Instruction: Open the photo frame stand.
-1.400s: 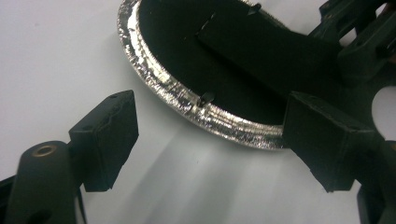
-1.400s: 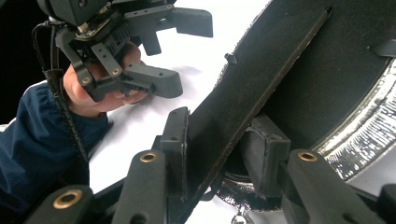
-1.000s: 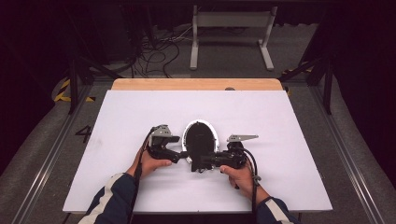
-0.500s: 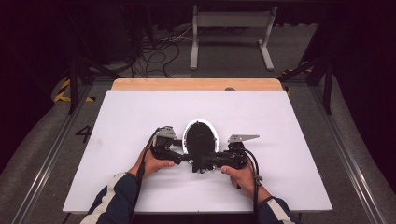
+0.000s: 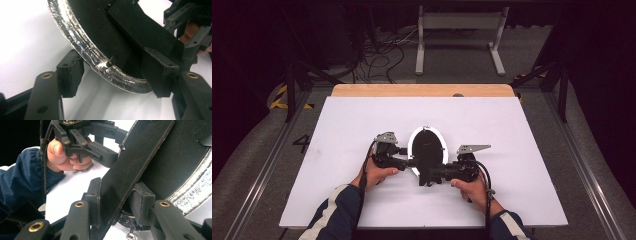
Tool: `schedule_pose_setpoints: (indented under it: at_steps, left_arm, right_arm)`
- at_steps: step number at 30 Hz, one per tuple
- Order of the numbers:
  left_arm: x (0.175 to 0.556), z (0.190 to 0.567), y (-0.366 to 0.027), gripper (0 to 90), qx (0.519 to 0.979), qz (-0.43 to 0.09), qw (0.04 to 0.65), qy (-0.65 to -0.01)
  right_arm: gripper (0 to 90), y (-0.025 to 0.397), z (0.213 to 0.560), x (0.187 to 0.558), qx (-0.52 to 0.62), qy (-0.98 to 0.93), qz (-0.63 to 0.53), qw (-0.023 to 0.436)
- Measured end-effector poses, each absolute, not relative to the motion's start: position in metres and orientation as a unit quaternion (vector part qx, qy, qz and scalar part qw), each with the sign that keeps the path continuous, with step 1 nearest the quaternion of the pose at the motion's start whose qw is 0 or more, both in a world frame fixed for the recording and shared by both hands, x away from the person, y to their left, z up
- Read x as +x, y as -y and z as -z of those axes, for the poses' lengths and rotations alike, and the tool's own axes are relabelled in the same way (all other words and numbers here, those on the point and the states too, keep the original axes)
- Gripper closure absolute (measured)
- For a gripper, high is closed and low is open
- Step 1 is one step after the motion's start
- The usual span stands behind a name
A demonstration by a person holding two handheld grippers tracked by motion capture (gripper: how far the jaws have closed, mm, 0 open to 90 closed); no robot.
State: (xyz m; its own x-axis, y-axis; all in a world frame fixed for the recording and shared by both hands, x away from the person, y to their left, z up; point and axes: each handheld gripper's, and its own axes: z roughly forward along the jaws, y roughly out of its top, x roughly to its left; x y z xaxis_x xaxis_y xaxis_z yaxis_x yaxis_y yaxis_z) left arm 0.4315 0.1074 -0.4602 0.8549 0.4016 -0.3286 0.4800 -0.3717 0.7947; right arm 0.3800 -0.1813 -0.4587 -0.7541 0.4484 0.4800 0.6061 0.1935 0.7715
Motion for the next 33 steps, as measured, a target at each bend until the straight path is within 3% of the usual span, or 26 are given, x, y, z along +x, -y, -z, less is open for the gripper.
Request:
schedule_pose_setpoints:
  at_steps: [9,23,33]
  left_arm:
    - [0.426,0.442,-0.111,48.6,0.811,0.014,0.529,-0.251]
    - [0.422,0.443,-0.106,59.2,0.831,0.018,0.507,-0.230]
    - [0.410,0.429,-0.101,64.4,0.838,-0.054,0.504,-0.205]
  right_arm:
    - [67.7,0.182,0.459,0.380,-0.349,0.771,0.529,0.062]
    - [71.0,0.181,0.457,0.378,-0.349,0.773,0.527,0.056]
    - [74.0,0.182,0.452,0.377,-0.349,0.775,0.526,0.035]
